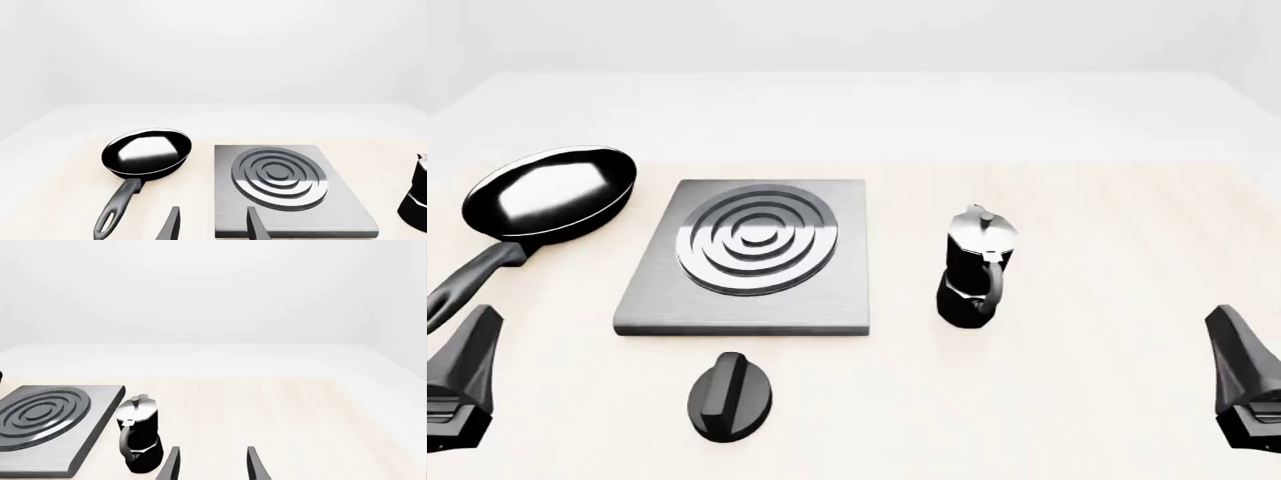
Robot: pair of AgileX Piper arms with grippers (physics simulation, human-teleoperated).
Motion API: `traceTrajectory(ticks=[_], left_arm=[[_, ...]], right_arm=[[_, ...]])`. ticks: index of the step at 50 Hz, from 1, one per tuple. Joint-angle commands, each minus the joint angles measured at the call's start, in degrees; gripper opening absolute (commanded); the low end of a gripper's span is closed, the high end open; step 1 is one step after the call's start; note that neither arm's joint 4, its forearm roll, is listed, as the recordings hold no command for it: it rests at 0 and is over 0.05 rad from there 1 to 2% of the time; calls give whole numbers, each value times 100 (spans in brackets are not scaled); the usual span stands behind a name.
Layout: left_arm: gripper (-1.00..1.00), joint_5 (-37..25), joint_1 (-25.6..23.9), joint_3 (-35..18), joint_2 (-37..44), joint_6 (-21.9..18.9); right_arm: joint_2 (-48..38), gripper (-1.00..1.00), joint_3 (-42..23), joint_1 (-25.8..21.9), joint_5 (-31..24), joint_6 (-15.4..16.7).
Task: Turn on the stove.
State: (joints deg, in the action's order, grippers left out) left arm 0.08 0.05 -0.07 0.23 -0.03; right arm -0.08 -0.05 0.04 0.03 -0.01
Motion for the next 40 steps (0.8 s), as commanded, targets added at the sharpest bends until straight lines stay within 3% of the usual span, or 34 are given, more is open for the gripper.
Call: traceTrajectory(ticks=[1,10,13,17,19,21,24,28,36,40], left_arm=[[100,39,22,-16,91,-37],[100,267,-108,-54,502,-239],[100,-160,-300,-215,151,-721],[100,-255,-422,-234,229,-992],[100,-296,-516,-327,465,-886],[100,-36,-527,-455,1375,-527],[100,-208,-596,-612,1328,-646],[100,-102,-726,-916,2131,-480],[100,-469,-969,-1316,2340,-580],[100,-650,-1241,-1529,2762,-358]], right_arm=[[-54,100,-10,-34,20,-3],[-5,100,-11,-34,18,-30],[-9,100,-13,-30,16,-27],[-10,100,-10,-25,24,-30],[-6,100,-8,-17,26,-17],[-4,100,-11,-12,32,-26],[-7,100,-10,-11,29,-26],[-24,100,-5,-19,20,-83],[-84,100,-3,-15,62,-75],[-89,100,-2,-12,57,-59]])
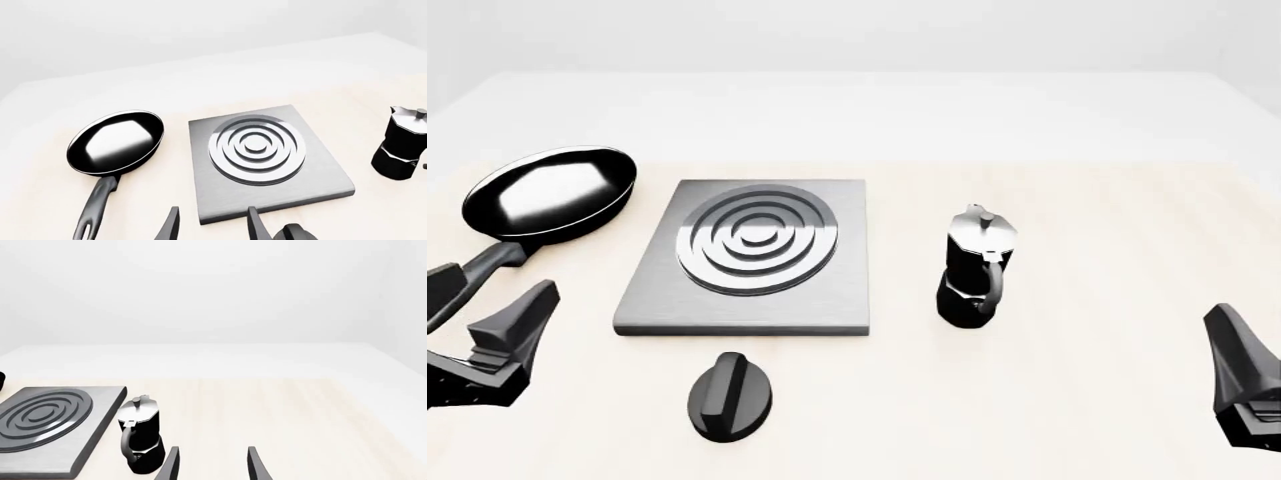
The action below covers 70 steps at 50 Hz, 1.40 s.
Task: Turn on the stove.
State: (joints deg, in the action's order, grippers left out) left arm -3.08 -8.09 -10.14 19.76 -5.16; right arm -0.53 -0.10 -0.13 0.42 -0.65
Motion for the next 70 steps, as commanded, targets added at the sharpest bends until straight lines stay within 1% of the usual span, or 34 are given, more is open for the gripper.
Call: traceTrajectory(ticks=[1,2,3,6,7,8,10,12,16,20,24,27,35,38,42,43,50,62,70], left_arm=[[100,-373,-453,-558,896,124],[100,-419,-519,-647,1168,422],[100,-455,-536,-670,1145,327],[100,-623,-605,-766,1081,334],[100,-672,-645,-793,1095,270],[100,-745,-712,-858,1193,417],[100,-830,-767,-891,1161,376],[100,-855,-884,-880,1297,519],[100,-911,-1045,-882,1305,548],[100,-926,-1189,-977,1541,829],[100,-957,-1381,-1077,1691,958],[100,-972,-1437,-1104,1643,917],[100,-782,-1722,-1097,2015,1118],[100,-762,-1761,-1097,2030,1115],[100,-723,-1862,-1128,2163,1207],[100,-694,-1941,-1142,2260,1311],[100,-570,-2052,-1076,2457,1432],[100,-225,-2141,-899,2897,1646],[100,-7,-2084,-800,3081,1689]], right_arm=[[-43,100,2,4,12,2],[-29,100,1,5,-3,-3],[-36,100,1,4,-1,-1],[-65,100,0,-2,20,1],[-76,100,0,-2,25,0],[-64,100,1,-1,12,1],[-37,100,0,2,-10,2],[-26,100,3,6,-20,9],[-62,100,0,2,2,8],[-78,100,2,-4,5,-1],[-90,100,3,-5,7,-17],[-164,100,4,-16,63,-24],[-280,100,6,-39,146,-63],[-261,100,7,-36,128,-71],[-244,100,6,-37,117,-80],[-237,100,6,-34,112,-88],[-204,100,5,-41,91,-104],[-105,100,6,-49,21,-151],[-113,100,5,-65,22,-217]])
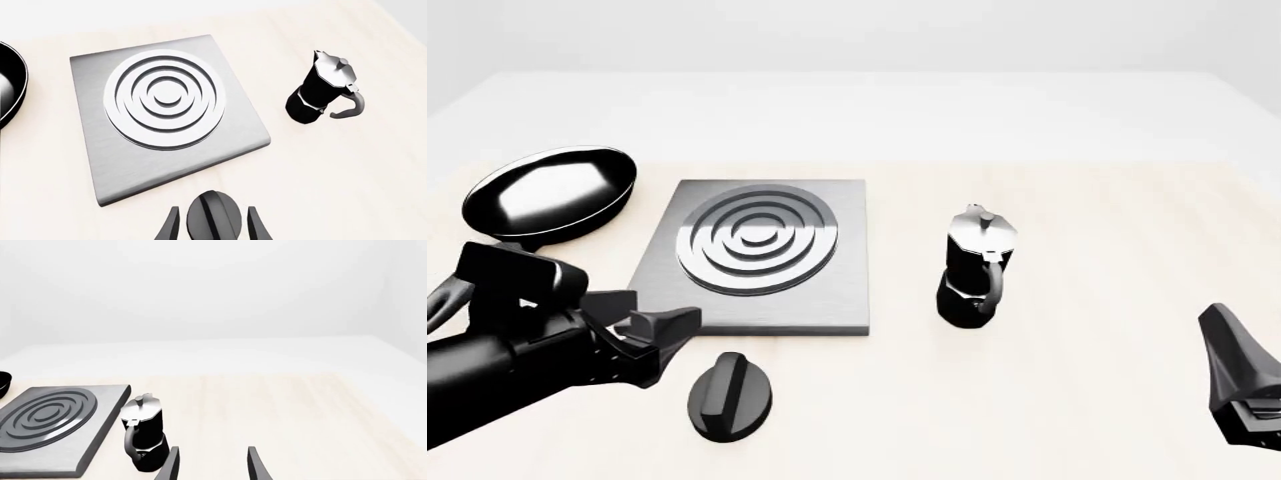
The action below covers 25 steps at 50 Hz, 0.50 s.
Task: Turn on the stove.
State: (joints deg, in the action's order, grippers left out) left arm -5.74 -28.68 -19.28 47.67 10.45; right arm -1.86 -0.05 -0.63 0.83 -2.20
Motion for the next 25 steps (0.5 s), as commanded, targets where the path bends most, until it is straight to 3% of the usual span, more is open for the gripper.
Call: traceTrajectory(ticks=[1,25], left_arm=[[100,292,-24,133,332,149],[100,1033,-39,284,1209,238]], right_arm=[[20,100,1,-21,-25,-76],[-50,100,4,-80,28,-256]])
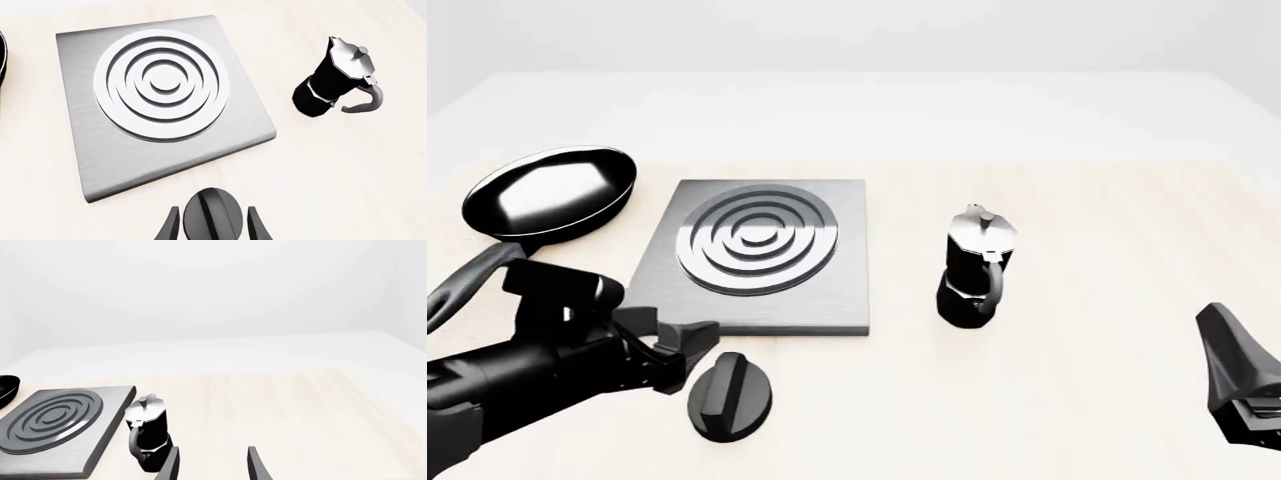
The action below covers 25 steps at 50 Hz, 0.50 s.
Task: Turn on the stove.
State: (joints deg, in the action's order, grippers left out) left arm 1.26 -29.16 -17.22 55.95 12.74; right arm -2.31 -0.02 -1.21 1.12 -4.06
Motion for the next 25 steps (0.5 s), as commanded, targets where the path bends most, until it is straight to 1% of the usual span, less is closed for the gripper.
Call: traceTrajectory(ticks=[1,13,25], left_arm=[[100,371,2,78,441,24],[100,703,-2,0,979,30],[100,868,-67,-29,1253,106]], right_arm=[[-26,100,1,-27,17,-83],[-47,100,2,-53,50,-186],[-82,100,2,-70,89,-251]])
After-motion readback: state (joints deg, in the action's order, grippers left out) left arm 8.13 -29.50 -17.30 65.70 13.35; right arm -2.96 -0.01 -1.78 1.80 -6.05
